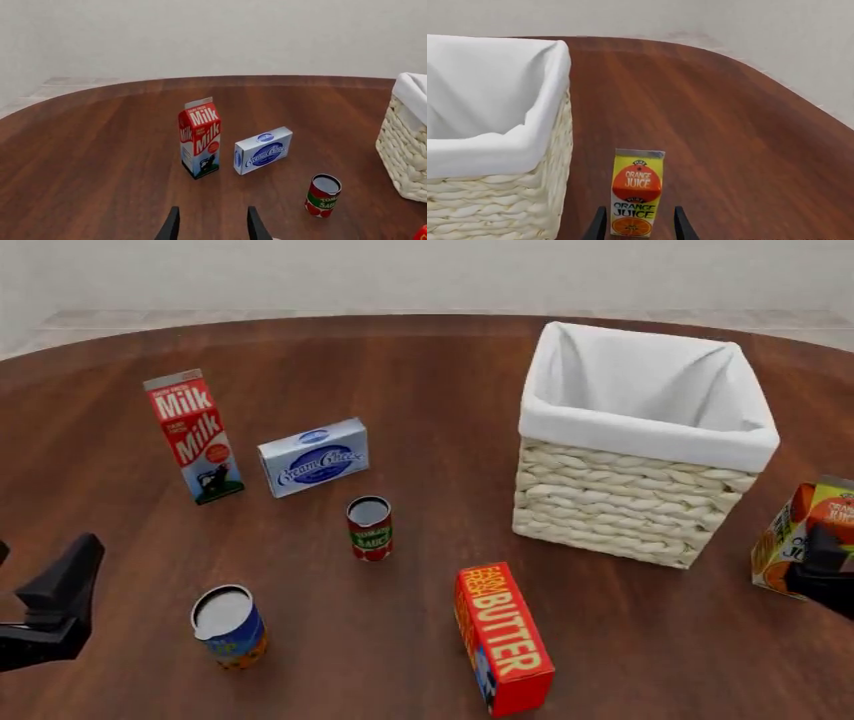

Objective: Pick up the orange juice, and put it in the basket.

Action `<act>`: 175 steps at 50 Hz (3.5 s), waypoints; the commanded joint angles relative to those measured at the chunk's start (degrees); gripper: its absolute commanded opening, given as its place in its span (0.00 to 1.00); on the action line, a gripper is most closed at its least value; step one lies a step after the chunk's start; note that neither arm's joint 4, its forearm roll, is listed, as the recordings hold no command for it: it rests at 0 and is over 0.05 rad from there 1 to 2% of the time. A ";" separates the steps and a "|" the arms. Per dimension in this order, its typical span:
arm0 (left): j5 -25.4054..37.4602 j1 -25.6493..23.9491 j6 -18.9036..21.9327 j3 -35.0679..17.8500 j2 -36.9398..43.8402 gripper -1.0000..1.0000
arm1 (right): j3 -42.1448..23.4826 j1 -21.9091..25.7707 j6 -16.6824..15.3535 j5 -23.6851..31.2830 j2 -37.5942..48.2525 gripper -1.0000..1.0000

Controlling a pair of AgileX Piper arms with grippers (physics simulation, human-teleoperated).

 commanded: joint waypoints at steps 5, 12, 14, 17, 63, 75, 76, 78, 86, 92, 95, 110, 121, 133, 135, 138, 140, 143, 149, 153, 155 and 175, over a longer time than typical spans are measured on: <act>-0.52 -0.09 0.33 -0.04 0.90 1.00 | -0.78 0.46 1.07 -7.42 10.21 1.00; -0.48 -0.12 0.51 -0.03 1.00 1.00 | -2.34 0.95 1.22 -5.36 9.71 1.00; -0.59 -0.10 0.51 -0.02 1.12 1.00 | -2.63 1.42 1.21 -5.03 9.83 1.00; -0.35 -0.14 0.63 -0.01 1.01 1.00 | -3.15 1.24 0.88 -5.49 10.90 1.00; -2.59 -0.85 1.08 0.01 4.28 1.00 | -11.25 0.07 -0.78 -7.50 23.72 1.00; -3.02 -0.95 1.09 0.01 4.95 1.00 | -12.32 -0.45 -0.22 -8.14 26.01 1.00; -3.20 -0.95 1.09 0.01 5.14 1.00 | -12.19 -0.55 -0.22 -8.19 25.81 1.00; -3.37 -0.92 1.10 0.01 5.33 1.00 | -11.73 -0.03 0.56 -8.10 24.92 1.00; -2.93 -1.12 1.22 0.01 4.93 1.00 | -10.79 -0.46 0.14 -7.92 22.46 0.00; -3.13 -1.00 1.12 0.01 5.07 1.00 | -10.60 -0.43 0.55 -3.69 16.58 0.00; -2.70 -1.15 1.22 0.01 4.62 1.00 | -10.71 0.23 0.37 -0.92 13.21 0.00; -1.75 -1.20 0.89 0.00 3.44 1.00 | -14.73 3.31 0.79 14.34 -0.77 0.00; -1.37 -1.05 1.01 0.00 3.08 1.00 | -19.91 4.67 -0.17 24.70 -7.26 0.00; -0.79 -0.59 0.47 -0.01 1.80 1.00 | -29.89 6.76 -2.83 41.55 -17.36 0.00; -0.31 -0.58 0.30 0.02 1.19 1.00 | -31.77 6.40 -3.63 43.91 -18.91 0.00; -0.37 -0.72 0.34 0.01 1.19 1.00 | -33.43 6.17 -3.44 45.92 -19.95 0.00; -0.44 -0.76 0.25 -0.04 1.27 1.00 | -34.71 6.55 -3.89 47.54 -20.98 0.00; -0.48 -0.78 0.22 -0.02 1.31 1.00 | -35.36 6.46 -3.61 47.78 -20.84 0.00; -0.50 -0.73 0.17 -0.03 1.42 1.00 | -37.28 6.66 -3.50 48.95 -20.66 0.00; -0.57 -0.79 0.23 -0.03 1.61 1.00 | -39.28 6.58 -3.43 50.15 -20.72 0.00; -0.50 -0.78 0.25 -0.03 1.56 1.00 | -40.69 6.60 -3.63 51.55 -21.26 0.00; -0.39 -0.86 0.41 -0.02 1.52 1.00 | -46.47 9.90 -4.28 55.42 -20.86 0.00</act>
